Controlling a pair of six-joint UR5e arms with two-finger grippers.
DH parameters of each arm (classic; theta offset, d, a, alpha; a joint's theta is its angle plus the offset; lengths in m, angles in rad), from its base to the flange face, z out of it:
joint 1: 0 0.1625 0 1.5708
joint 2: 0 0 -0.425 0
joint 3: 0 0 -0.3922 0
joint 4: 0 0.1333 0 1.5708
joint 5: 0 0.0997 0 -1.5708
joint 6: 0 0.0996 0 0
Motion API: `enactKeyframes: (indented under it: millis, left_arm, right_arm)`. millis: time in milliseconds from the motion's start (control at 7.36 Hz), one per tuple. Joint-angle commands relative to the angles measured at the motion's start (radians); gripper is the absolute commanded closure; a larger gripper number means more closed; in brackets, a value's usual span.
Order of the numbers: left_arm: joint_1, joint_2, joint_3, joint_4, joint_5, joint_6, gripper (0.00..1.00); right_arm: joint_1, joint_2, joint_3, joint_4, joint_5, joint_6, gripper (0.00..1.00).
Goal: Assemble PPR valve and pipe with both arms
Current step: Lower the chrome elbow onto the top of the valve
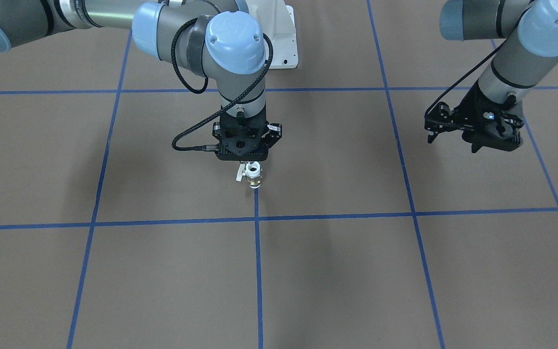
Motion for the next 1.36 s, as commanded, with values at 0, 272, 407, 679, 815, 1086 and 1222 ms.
enactKeyframes:
  millis: [0,272,407,679,815,1086,1222]
  left_arm:
    - [0.0,0.0,0.0,0.0,0.0,0.0,0.0]
    - [0.0,0.0,0.0,0.0,0.0,0.0,0.0]
    - [0.0,0.0,0.0,0.0,0.0,-0.002,0.0]
    - [0.0,0.0,0.0,0.0,0.0,-0.002,0.0]
    - [0.0,0.0,0.0,0.0,0.0,-0.002,0.0]
    - [0.0,0.0,0.0,0.0,0.0,-0.002,0.0]
    - [0.0,0.0,0.0,0.0,0.0,-0.003,0.0]
  right_arm:
    - [0.002,0.002,-0.006,0.0,0.0,-0.001,1.0]
    - [0.002,0.0,-0.017,0.002,0.0,-0.003,1.0]
    - [0.002,0.0,-0.018,0.002,0.0,-0.003,1.0]
    - [0.0,0.0,-0.032,0.035,0.0,0.0,1.0]
    - [0.0,0.0,-0.044,0.052,0.0,0.0,1.0]
    - [0.002,-0.002,-0.043,0.051,0.005,0.0,1.0]
    - [0.002,-0.003,-0.043,0.051,0.005,0.0,1.0]
